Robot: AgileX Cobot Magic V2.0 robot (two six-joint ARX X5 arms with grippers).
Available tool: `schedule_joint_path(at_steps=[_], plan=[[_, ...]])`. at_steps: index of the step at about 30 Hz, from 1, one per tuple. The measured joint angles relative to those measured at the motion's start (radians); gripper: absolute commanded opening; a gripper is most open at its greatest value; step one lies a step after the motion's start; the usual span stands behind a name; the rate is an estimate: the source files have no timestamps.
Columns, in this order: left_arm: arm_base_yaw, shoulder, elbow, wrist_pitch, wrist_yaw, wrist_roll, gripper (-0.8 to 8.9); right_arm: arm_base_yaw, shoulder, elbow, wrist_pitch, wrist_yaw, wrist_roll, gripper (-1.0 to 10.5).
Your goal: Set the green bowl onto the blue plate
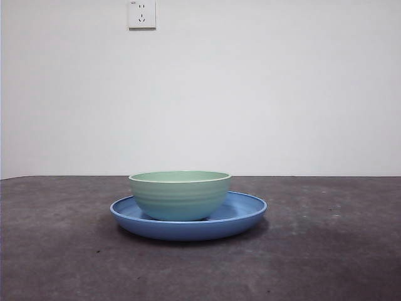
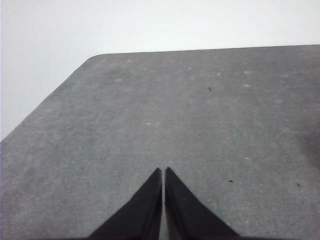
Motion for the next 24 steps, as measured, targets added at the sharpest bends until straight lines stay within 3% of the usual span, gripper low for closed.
schedule_joint_path(at_steps=[10, 18, 24], plan=[[0.0, 0.0, 0.0, 0.0, 0.0, 0.0, 0.09, 0.0, -0.071, -0.146, -0.001, 0.016, 0.008, 0.1], [0.0, 0.0, 0.0, 0.0, 0.0, 0.0, 0.09, 0.0, -0.071, -0.146, -0.049, 0.017, 0.013, 0.1], [0.0, 0.0, 0.0, 0.0, 0.0, 0.0, 0.09, 0.0, -0.071, -0.146, -0.047, 0.011, 0.062, 0.1]])
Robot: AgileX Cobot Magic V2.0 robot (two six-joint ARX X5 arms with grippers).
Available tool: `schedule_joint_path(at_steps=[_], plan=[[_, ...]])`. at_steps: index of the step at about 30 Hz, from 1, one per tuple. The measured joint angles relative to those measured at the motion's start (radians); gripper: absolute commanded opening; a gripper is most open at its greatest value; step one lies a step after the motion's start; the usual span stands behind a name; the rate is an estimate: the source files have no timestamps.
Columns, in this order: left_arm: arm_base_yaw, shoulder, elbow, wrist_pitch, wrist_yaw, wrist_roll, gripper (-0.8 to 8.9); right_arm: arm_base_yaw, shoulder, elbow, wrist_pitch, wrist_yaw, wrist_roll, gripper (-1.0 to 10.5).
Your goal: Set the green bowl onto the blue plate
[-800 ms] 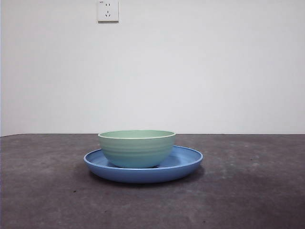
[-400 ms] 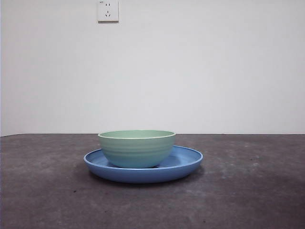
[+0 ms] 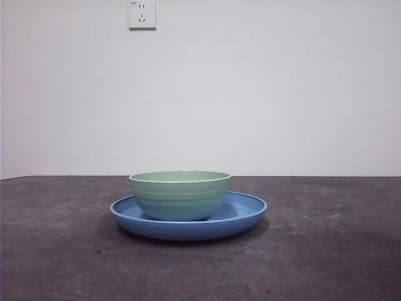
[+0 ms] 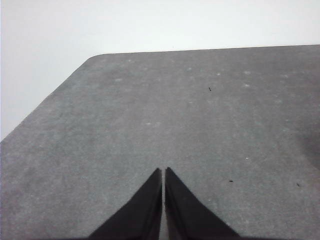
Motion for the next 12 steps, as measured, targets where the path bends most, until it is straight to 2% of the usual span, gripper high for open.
schedule_joint_path(at_steps=[12], plan=[[0.0, 0.0, 0.0, 0.0, 0.0, 0.0, 0.09, 0.0, 0.0, 0.0, 0.0, 0.0, 0.011, 0.1]])
